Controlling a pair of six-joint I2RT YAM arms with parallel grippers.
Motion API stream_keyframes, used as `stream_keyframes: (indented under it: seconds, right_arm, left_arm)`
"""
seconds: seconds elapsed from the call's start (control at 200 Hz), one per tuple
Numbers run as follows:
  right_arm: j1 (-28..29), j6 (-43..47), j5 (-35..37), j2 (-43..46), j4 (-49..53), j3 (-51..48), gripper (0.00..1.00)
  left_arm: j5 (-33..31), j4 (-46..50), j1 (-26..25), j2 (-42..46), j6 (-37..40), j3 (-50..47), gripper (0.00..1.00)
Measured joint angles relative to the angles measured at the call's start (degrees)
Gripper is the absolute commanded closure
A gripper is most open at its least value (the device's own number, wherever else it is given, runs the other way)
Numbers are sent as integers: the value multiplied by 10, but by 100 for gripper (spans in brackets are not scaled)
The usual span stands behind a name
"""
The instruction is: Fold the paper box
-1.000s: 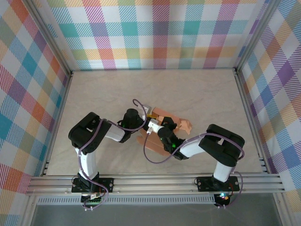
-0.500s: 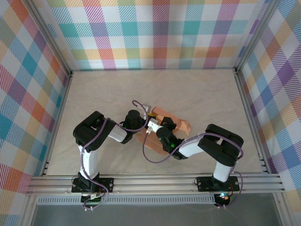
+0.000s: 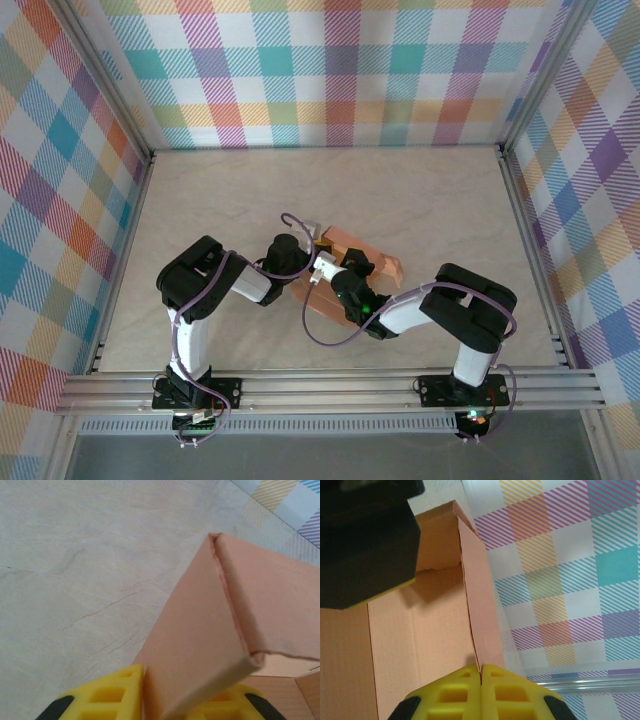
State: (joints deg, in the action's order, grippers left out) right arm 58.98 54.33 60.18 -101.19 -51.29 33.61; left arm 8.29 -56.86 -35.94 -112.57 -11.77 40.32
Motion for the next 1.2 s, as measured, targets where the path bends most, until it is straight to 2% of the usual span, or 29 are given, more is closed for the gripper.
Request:
stream_keyframes:
  seconds: [0.095, 0.29, 0.465, 0.51, 0.575, 0.63, 0.76, 0.885, 0.985, 1.205]
  right_arm:
    - [2, -2, 0, 0, 2, 0, 100]
    - [3, -7, 0, 0, 4, 1, 100]
    - [3, -10, 0, 0, 7, 2, 100]
    - [3, -10, 0, 0, 8, 2, 92]
    - [3, -16, -3, 0, 8, 2, 74]
    - [4, -17, -14, 0, 15, 2, 62]
    - [6, -39, -33, 7, 40, 1, 44]
    - [6, -86, -65, 55, 106, -3, 26]
    - [6, -128, -92, 115, 173, -13, 17]
    - [6, -212, -130, 245, 301, -18, 11]
  left_arm:
    - [0, 1, 0, -1, -5, 1, 77]
    - [-5, 9, 0, -3, 0, 8, 100]
    - [-5, 12, -1, -4, 9, 11, 100]
    - [-5, 13, -1, -4, 10, 11, 100]
    - [-5, 13, -1, -4, 13, 12, 100]
    - [-5, 14, -1, -4, 14, 12, 100]
    - [-3, 17, -2, -4, 20, 13, 100]
    - [5, 27, -6, -3, 24, 16, 100]
    - [9, 34, -10, 1, 24, 16, 100]
    - [12, 60, -10, 13, 24, 17, 100]
